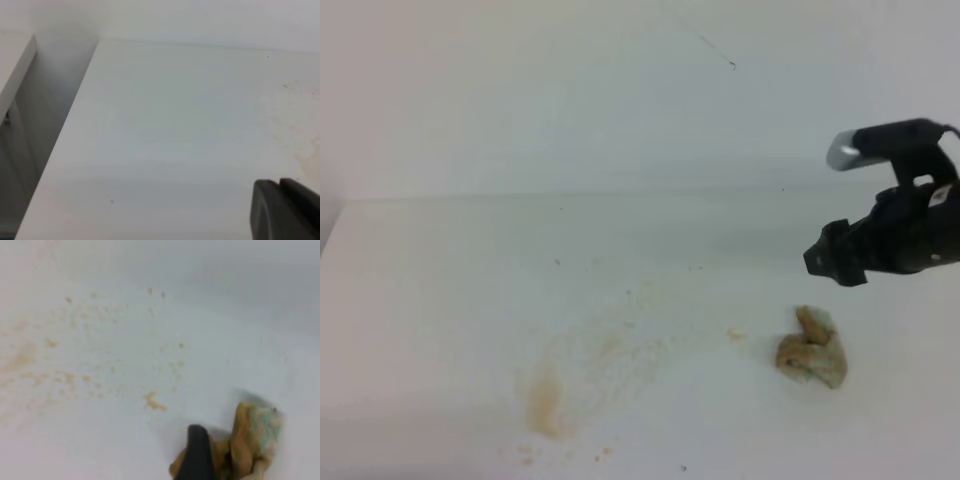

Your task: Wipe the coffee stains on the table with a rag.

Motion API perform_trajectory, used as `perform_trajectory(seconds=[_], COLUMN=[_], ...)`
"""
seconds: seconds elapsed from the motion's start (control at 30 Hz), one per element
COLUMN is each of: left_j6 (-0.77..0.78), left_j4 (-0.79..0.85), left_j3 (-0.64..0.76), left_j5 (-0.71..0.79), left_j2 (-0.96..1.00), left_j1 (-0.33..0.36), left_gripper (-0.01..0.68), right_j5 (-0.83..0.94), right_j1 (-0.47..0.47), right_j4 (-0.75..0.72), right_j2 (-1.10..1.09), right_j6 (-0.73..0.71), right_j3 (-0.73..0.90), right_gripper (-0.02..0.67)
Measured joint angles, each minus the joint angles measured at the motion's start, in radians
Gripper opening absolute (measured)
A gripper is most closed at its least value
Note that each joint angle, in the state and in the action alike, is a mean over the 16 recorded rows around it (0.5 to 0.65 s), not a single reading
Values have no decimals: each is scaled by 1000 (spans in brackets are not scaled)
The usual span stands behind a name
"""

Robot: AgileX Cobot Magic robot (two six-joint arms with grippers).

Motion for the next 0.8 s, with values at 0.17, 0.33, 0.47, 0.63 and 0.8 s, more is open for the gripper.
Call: perform_trajectory(seconds=[0.17,0.33,0.47,0.63,0.8], left_j6=[0,0,0,0,0], left_j4=[0,0,0,0,0], left_j3=[0,0,0,0,0], left_j5=[0,0,0,0,0], left_j2=[0,0,0,0,0], left_j1=[0,0,0,0,0], left_gripper=[1,1,1,1,1], right_j5=[112,235,311,332,305], right_j1=[0,0,0,0,0], right_j4=[-4,-35,-94,-191,-290], right_j2=[-168,-375,-556,-770,-927], right_j6=[5,73,151,238,279], right_j3=[-6,-1,19,82,173], right_gripper=[444,296,168,47,17])
